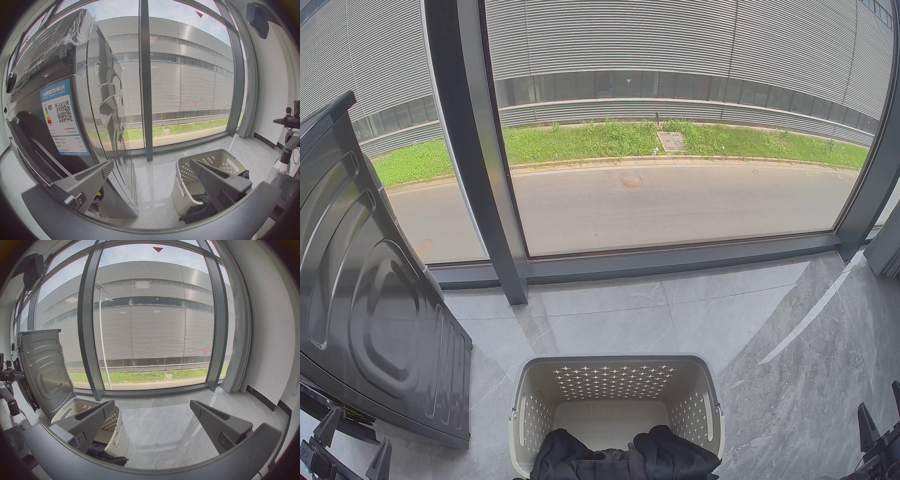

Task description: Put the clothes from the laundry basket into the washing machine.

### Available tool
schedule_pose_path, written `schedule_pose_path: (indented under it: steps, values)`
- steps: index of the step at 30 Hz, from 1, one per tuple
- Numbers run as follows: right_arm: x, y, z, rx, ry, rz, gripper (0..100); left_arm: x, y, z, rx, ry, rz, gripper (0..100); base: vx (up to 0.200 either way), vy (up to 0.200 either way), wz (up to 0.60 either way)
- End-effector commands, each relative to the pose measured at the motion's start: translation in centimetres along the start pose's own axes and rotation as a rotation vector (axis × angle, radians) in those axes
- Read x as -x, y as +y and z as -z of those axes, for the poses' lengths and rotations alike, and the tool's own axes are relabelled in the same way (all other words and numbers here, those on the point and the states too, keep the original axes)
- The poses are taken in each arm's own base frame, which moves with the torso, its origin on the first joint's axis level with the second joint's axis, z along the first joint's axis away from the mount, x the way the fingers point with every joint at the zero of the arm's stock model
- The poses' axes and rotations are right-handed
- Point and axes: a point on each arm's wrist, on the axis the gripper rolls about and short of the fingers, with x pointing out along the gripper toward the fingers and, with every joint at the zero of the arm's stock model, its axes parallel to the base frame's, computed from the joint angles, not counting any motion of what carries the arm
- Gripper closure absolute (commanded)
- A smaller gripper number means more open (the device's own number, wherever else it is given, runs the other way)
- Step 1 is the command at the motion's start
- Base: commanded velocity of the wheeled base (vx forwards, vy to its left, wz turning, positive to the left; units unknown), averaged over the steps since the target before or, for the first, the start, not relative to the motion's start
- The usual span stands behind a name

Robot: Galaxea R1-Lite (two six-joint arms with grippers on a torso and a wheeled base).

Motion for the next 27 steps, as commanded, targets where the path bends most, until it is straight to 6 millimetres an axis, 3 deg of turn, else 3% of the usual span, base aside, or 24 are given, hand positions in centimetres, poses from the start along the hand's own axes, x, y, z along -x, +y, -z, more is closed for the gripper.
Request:
schedule_pose_path:
  steps: [1, 27]
  values:
    - [0.01, 0.0, 0.53, 0.0, -0.001, -0.001, 0, -0.02, -0.03, 0.53, 0.0, 0.0, 0.0, 0, 0.0, 0.0, 0.0]
    - [0.01, 0.0, 0.53, 0.0, -0.001, -0.001, 0, -0.02, -0.03, 0.53, -0.002, 0.0, 0.0, 0, 0.0, 0.0, 0.0]
